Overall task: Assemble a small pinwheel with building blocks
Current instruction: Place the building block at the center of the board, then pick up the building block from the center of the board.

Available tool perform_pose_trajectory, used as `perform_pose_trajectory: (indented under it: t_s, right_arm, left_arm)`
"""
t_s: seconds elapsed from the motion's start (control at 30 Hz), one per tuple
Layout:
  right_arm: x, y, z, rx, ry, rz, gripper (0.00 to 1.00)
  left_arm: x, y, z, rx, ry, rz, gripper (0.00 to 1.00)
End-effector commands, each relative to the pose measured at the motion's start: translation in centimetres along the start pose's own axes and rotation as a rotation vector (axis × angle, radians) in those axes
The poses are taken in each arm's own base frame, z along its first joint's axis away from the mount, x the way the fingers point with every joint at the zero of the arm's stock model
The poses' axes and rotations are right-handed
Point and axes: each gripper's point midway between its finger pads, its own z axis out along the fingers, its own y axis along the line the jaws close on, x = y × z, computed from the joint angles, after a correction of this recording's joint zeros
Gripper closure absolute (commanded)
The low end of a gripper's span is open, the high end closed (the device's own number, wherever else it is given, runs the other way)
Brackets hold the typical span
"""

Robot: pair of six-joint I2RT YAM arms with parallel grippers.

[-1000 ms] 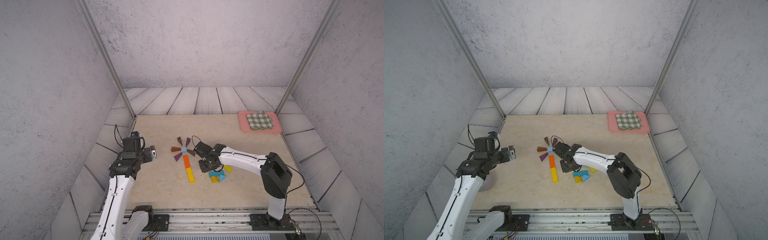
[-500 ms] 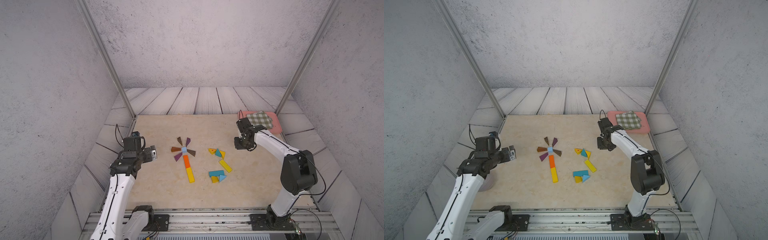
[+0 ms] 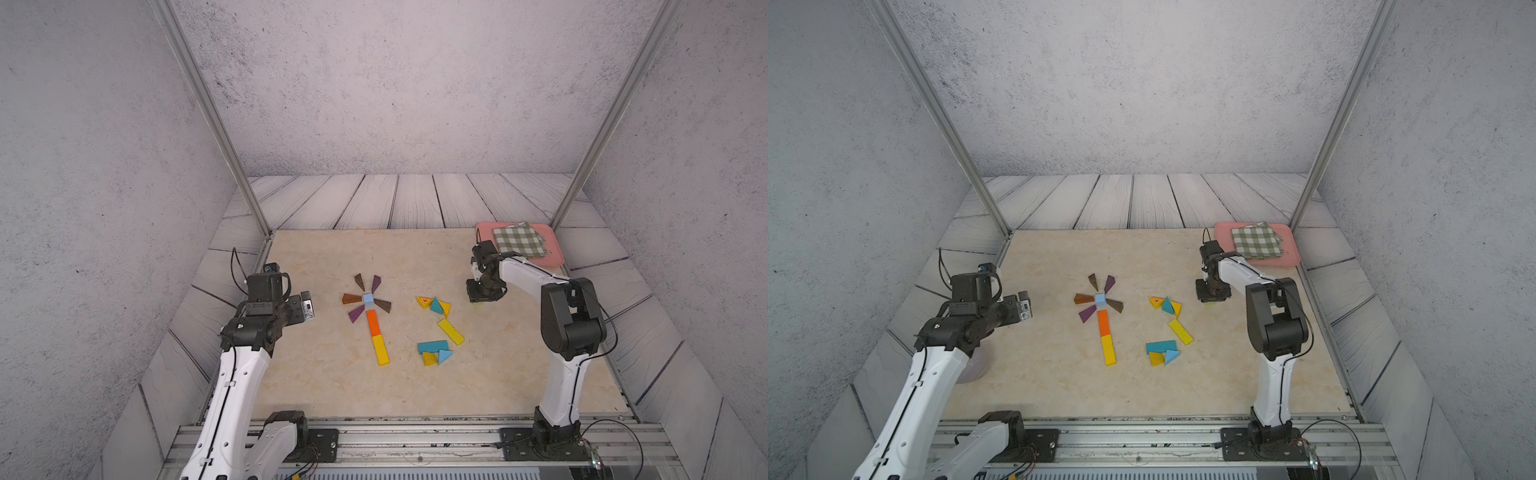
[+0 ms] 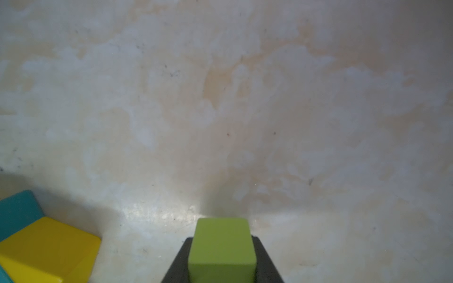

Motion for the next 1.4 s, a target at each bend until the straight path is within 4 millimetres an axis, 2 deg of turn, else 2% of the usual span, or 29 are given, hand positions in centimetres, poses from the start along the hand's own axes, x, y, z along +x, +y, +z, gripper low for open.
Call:
perform_pose_trajectory:
  t_s: [0.0,0.17,0.3,0.4,0.57,0.67,0.73,0.8,0.87,0.97,1.13,1.37]
  right_arm:
    - [-1.0,-0.3,1.4,0.018,0.005,-0.019,0.64]
    - [-1.1,-0.4,2.6,0.024,0.041,-0.024,0.55]
    - [-1.4,-0.2,2.2,0.012,0.036,-0.027,0.49]
    - [-1.9,-0.5,0.3,0.032,0.018,-0.03,0.4]
    - [-2.4,-0.3,-4.9,0.028,-0.059,-0.046,0.32]
    - [-1.3,2.1,-6.8,-0.055,-0.103,-0.103,0.33]
    - [0.1,4.8,-7.5,-0.141,-0.117,-0.186,0.36]
    - [1.1,7.3,-7.5,-0.225,-0.127,-0.262,0.37]
    - [1.6,8.5,-6.9,-0.269,-0.116,-0.288,0.38]
    - [1.8,8.1,-5.4,-0.233,-0.055,-0.252,0.4]
    - [2.6,9.2,-3.1,-0.253,0.007,-0.295,0.4]
    - [2.7,9.3,-0.3,-0.231,0.054,-0.323,0.4]
  left_arm:
    - [0.4,0.5,0.3,-0.022,0.019,0.005,0.04]
    - [0.5,0.6,0.3,-0.026,0.019,0.005,0.04]
    - [0.5,0.7,0.4,-0.027,0.021,0.005,0.04]
    - [0.5,0.7,0.4,-0.028,0.022,0.003,0.04]
    - [0.5,0.6,0.4,-0.025,0.024,0.002,0.04]
    - [0.4,0.7,0.4,-0.024,0.022,0.002,0.04]
    - [0.4,0.7,0.3,-0.024,0.02,0.001,0.04]
    - [0.4,0.7,0.4,-0.024,0.021,-0.001,0.04]
    - [0.4,0.6,0.4,-0.022,0.021,0.0,0.04]
    - [0.5,0.6,0.4,-0.021,0.023,0.0,0.04]
    - [0.4,0.7,0.3,-0.024,0.02,0.0,0.04]
    - [0.4,0.8,0.3,-0.028,0.021,0.0,0.04]
